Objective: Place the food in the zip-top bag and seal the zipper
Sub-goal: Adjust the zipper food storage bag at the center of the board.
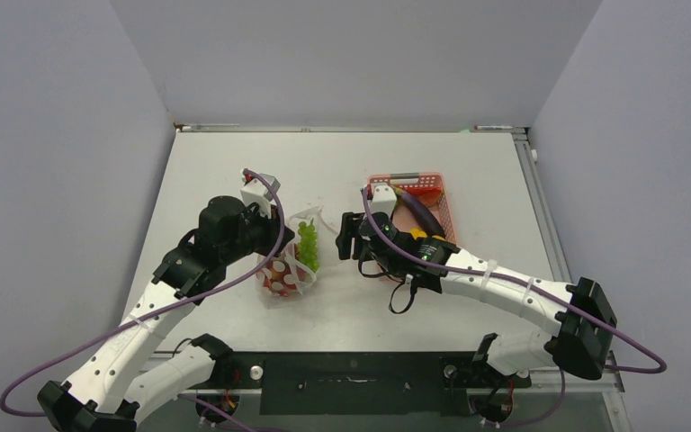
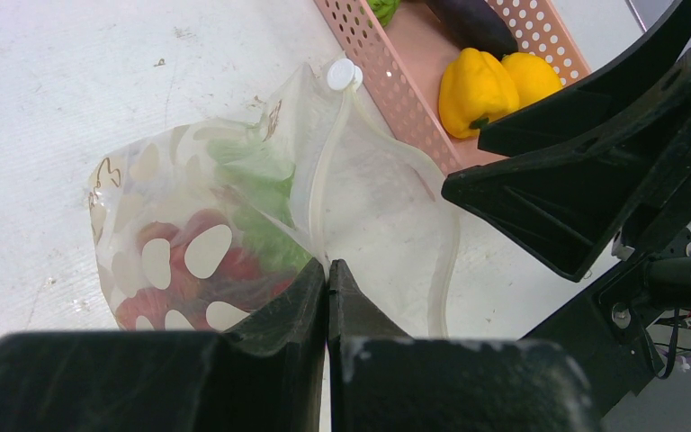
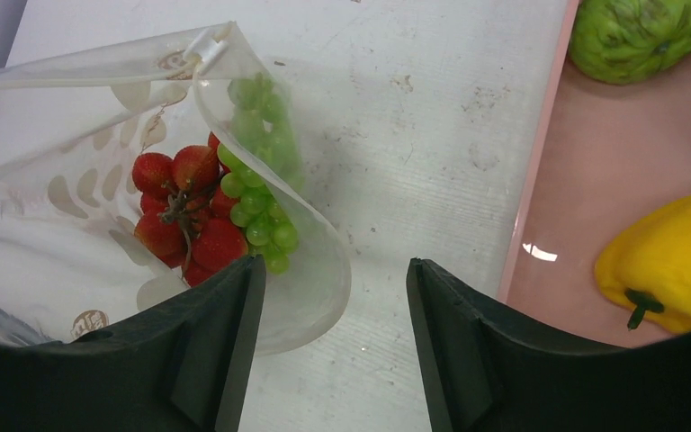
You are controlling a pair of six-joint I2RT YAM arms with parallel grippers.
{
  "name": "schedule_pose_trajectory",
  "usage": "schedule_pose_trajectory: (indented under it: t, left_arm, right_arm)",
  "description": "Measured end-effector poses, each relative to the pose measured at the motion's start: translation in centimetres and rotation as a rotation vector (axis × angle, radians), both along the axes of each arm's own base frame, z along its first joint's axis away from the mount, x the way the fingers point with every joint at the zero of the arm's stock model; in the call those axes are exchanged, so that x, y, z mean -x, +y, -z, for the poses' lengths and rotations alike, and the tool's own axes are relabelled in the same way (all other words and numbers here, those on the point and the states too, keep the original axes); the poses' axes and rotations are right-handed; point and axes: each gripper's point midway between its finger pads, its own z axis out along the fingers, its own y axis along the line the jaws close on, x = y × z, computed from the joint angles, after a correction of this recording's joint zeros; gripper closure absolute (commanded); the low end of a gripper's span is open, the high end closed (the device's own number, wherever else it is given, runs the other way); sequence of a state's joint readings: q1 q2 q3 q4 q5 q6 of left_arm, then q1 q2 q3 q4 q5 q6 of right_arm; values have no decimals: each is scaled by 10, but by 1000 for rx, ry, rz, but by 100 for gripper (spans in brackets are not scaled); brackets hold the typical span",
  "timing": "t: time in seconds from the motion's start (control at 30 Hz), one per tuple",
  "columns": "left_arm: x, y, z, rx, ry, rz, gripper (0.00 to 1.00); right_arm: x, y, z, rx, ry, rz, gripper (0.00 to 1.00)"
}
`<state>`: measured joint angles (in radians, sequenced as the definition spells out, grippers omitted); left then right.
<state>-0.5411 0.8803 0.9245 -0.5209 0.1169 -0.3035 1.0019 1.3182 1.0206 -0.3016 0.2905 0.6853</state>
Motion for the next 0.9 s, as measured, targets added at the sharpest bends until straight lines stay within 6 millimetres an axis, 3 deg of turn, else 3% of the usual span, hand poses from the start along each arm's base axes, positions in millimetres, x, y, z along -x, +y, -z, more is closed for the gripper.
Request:
schedule_pose_trajectory:
  t: [0.23,0.5,0.8,0.9]
  left_arm:
    - [0,0,0,0,0,0,100]
    - [0,0,0,0,0,0,100]
    - [0,-1,0,-3,-2,1,100]
    - [2,-3,1,-7,-2,7,100]
  right_arm:
    - [-1,8,10,-43,39,25,47]
    - [3,7,46,-46,120,47,57]
    - [-1,10,52,-130,162,51,93]
    - [-2,17,46,-171,165,37,95]
